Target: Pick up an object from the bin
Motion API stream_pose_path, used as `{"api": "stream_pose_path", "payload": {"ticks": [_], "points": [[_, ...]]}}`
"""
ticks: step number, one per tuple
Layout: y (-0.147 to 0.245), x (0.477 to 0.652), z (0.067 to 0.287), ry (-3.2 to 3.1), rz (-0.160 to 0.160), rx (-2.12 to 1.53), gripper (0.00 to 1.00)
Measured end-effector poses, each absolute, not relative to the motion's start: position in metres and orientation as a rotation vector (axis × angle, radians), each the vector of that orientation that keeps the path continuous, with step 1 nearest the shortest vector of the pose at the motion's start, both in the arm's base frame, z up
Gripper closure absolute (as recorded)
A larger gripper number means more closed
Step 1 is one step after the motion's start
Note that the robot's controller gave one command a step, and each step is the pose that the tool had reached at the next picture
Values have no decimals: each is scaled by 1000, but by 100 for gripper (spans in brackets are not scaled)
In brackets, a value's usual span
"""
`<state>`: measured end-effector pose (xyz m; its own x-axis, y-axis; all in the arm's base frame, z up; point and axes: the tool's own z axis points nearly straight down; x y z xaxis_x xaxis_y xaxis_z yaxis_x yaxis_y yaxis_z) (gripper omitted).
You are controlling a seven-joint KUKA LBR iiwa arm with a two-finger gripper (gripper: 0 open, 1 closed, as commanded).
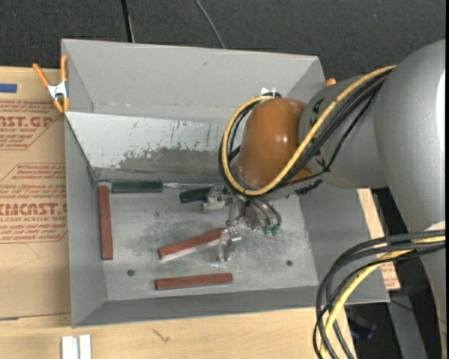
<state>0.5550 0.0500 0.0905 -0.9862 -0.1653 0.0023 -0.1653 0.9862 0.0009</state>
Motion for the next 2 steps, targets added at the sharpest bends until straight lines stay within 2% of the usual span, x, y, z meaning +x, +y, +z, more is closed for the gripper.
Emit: {"api": "stream_pose_path", "payload": {"ticks": [1, 2], "points": [[47, 566, 77, -3107, 0, 543, 100], [47, 566, 77, -3107, 0, 542, 100]]}}
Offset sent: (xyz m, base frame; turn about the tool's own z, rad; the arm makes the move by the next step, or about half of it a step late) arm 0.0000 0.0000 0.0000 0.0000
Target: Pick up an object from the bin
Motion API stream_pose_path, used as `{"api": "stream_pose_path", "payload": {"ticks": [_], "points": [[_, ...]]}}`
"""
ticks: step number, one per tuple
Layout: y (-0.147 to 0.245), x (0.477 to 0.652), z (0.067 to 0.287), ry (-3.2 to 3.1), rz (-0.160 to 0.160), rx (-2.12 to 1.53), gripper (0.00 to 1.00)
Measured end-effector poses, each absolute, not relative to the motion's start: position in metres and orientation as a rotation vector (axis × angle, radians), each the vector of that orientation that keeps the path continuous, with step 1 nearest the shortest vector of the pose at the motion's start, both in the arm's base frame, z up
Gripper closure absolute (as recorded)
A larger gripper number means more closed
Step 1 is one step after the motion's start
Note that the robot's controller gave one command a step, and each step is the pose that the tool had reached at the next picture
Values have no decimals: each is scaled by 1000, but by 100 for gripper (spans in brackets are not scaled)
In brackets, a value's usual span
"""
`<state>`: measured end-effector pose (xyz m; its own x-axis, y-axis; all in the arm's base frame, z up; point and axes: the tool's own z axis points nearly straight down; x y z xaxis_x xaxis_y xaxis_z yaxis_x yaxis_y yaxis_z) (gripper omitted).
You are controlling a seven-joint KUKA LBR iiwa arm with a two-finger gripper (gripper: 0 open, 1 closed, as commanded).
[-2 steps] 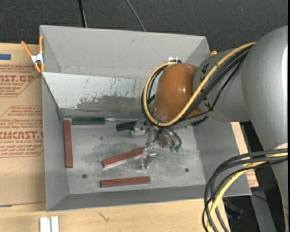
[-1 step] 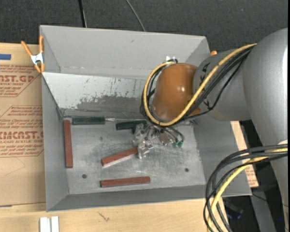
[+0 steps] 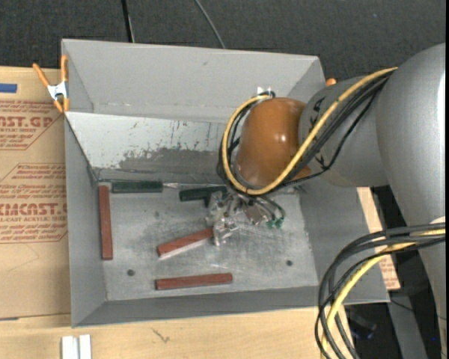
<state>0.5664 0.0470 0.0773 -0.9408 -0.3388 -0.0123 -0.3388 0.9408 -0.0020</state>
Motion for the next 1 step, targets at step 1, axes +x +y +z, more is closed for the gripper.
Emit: {"api": "stream_pose_path", "payload": {"ticks": [1], "points": [[37, 560, 221, 3088, 0, -546, 100]]}}
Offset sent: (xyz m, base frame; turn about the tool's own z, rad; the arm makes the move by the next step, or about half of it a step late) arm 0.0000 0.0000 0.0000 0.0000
